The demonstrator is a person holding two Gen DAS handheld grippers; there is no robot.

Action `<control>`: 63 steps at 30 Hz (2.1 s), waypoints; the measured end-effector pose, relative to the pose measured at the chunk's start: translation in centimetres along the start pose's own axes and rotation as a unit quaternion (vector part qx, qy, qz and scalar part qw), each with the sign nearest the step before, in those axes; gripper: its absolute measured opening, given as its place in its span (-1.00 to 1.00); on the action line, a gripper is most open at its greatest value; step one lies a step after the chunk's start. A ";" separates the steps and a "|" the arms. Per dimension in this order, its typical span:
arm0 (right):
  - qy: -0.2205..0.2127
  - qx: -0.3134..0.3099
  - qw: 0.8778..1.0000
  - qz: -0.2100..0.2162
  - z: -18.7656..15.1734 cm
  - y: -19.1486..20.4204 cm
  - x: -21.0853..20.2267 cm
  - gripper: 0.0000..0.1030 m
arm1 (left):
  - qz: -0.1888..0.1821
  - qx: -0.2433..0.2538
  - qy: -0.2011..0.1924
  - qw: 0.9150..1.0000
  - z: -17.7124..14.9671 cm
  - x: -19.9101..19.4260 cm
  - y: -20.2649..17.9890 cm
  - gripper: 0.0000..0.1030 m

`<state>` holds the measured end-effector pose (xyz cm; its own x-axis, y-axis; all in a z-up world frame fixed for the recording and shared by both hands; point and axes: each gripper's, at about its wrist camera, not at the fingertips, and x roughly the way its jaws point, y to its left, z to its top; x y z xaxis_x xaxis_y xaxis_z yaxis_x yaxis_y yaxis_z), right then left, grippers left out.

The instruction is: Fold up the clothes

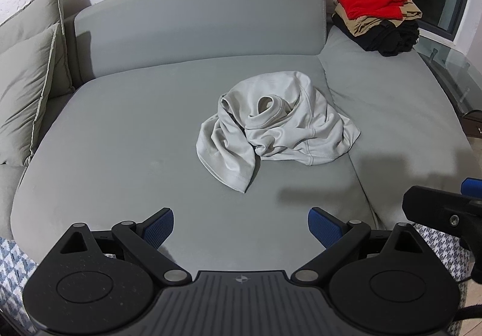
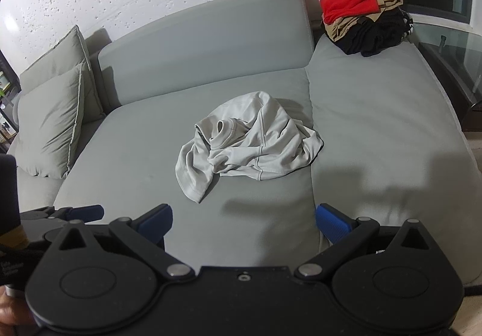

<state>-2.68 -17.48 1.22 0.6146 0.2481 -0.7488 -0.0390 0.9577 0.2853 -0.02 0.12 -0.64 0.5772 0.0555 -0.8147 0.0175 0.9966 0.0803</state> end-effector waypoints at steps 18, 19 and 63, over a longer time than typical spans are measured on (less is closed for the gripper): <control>0.003 -0.005 1.000 0.000 -0.3 0.3 0.1 0.99 | -0.008 0.001 0.004 1.000 0.1 -0.2 -0.1 0.88; 0.003 -0.005 1.000 0.000 -0.3 0.3 0.1 0.99 | -0.008 0.001 0.004 1.000 0.0 -0.2 -0.1 0.88; 0.003 -0.007 1.000 0.002 -0.5 0.4 0.0 0.99 | -0.011 0.001 0.007 1.000 -0.1 -0.3 0.0 0.88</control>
<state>-3.04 -17.00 1.02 0.6090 0.2530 -0.7517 -0.0533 0.9587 0.2794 -0.33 0.09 -0.45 0.5648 0.0351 -0.8245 0.0309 0.9975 0.0636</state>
